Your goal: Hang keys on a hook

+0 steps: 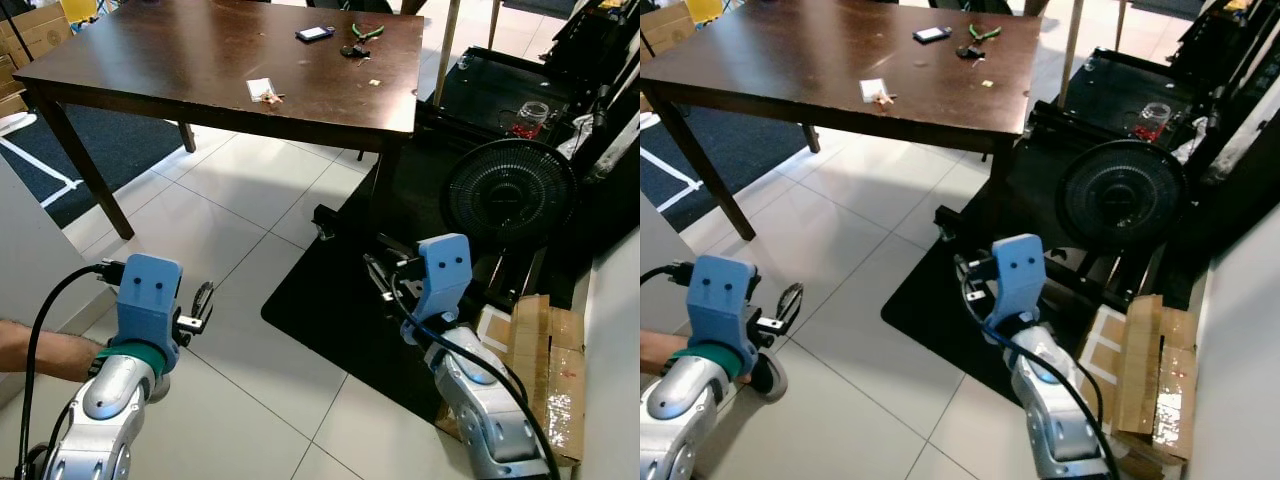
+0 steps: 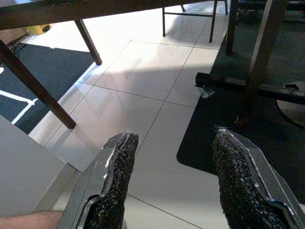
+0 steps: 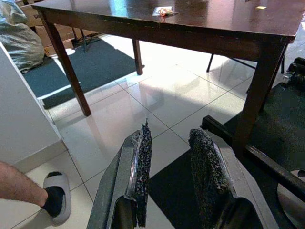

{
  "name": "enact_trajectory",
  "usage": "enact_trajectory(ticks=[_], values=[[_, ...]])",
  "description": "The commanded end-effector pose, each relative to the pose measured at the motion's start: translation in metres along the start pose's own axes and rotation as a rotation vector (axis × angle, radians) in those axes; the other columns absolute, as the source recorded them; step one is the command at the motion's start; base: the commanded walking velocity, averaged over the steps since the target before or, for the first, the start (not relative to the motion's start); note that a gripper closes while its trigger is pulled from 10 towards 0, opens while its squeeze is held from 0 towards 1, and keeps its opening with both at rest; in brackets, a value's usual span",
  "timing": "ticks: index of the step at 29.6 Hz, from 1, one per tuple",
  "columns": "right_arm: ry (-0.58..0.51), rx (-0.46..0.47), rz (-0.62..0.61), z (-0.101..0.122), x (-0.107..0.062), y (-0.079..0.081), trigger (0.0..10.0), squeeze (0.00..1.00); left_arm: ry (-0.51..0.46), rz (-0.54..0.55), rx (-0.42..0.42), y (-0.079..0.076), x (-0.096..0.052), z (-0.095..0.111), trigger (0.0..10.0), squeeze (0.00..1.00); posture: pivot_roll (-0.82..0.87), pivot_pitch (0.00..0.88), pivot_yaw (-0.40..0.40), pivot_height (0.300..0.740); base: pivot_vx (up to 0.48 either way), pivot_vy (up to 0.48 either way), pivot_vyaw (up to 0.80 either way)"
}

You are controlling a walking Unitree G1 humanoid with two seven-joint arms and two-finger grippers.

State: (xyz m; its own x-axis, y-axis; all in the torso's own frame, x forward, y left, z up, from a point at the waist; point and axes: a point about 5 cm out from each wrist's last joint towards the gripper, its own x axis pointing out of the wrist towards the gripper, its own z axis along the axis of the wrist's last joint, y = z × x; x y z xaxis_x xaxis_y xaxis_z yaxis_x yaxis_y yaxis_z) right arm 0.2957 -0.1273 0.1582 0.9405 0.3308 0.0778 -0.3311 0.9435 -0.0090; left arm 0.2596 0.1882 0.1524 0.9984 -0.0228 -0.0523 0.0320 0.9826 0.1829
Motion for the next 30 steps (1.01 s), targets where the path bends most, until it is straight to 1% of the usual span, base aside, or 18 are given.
enact_trajectory(ticks=[1, 30], values=[[0.010, 0.009, -0.001, -0.0022, -0.0009, 0.0009, 10.0, 0.00, 0.025, 0.005, 0.002, 0.0019, -0.0011, -0.0040, 10.0, 0.00, -0.08, 0.088, 0.095, 0.740, 0.000, 0.000, 0.00], [0.013, 0.006, 0.002, -0.0028, -0.0011, 0.0014, 10.0, 0.00, 0.028, 0.005, 0.004, 0.0018, -0.0013, -0.0047, 10.0, 0.00, -0.08, 0.083, 0.095, 0.740, 0.000, 0.000, 0.00]])
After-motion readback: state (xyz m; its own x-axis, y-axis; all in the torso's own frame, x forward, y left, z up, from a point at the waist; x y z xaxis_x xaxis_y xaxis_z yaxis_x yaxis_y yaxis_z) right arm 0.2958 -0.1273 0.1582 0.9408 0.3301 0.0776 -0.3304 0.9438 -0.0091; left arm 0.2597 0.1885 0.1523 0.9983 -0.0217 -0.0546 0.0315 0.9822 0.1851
